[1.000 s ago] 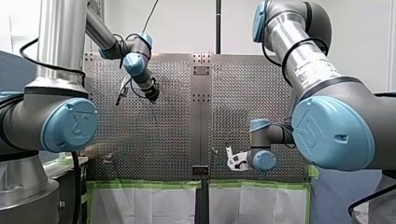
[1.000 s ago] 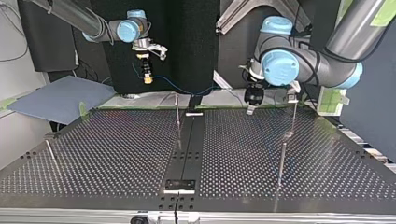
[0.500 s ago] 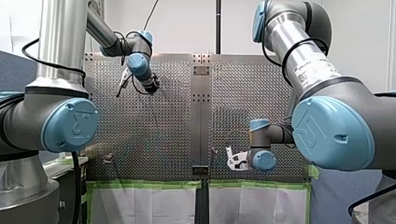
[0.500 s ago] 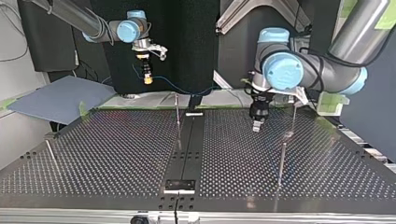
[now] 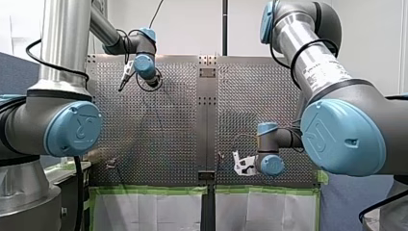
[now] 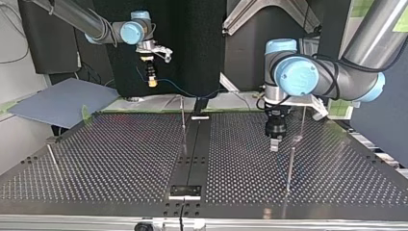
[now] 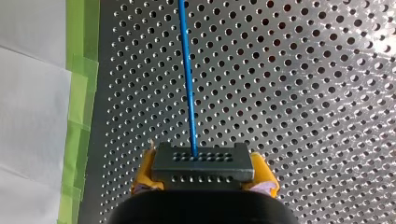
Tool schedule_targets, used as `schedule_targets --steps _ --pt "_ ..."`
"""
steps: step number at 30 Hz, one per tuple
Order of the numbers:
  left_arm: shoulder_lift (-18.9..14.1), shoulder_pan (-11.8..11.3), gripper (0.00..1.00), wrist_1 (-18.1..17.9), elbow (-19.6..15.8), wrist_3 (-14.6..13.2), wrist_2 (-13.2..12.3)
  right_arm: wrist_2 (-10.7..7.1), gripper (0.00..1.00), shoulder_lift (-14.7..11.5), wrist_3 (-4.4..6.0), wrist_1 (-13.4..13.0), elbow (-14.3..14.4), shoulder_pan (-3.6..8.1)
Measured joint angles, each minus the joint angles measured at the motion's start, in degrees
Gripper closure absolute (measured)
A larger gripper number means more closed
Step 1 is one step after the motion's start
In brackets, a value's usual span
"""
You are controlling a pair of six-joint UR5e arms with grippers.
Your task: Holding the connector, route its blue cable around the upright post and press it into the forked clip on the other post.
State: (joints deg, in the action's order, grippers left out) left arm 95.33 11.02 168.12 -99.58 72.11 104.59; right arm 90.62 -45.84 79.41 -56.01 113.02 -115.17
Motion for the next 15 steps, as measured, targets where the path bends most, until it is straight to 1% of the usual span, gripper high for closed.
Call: schedule_targets --steps 4,7,15 --pt "-0.01 0.01 0.0 -1.7 -0.06 0.08 0.12 0.01 1.0 0.0 0.01 0.01 0.0 0.01" --pt "-0.01 0.08 0.0 -3.1 -0.12 0.7 0.15 0.01 1.0 0.0 0.04 0.01 0.0 0.01" --pt "0.06 0.04 0.0 -7.29 -0.3 4.11 0.98 -0.01 1.0 0.0 0.06 0.09 0.01 0.0"
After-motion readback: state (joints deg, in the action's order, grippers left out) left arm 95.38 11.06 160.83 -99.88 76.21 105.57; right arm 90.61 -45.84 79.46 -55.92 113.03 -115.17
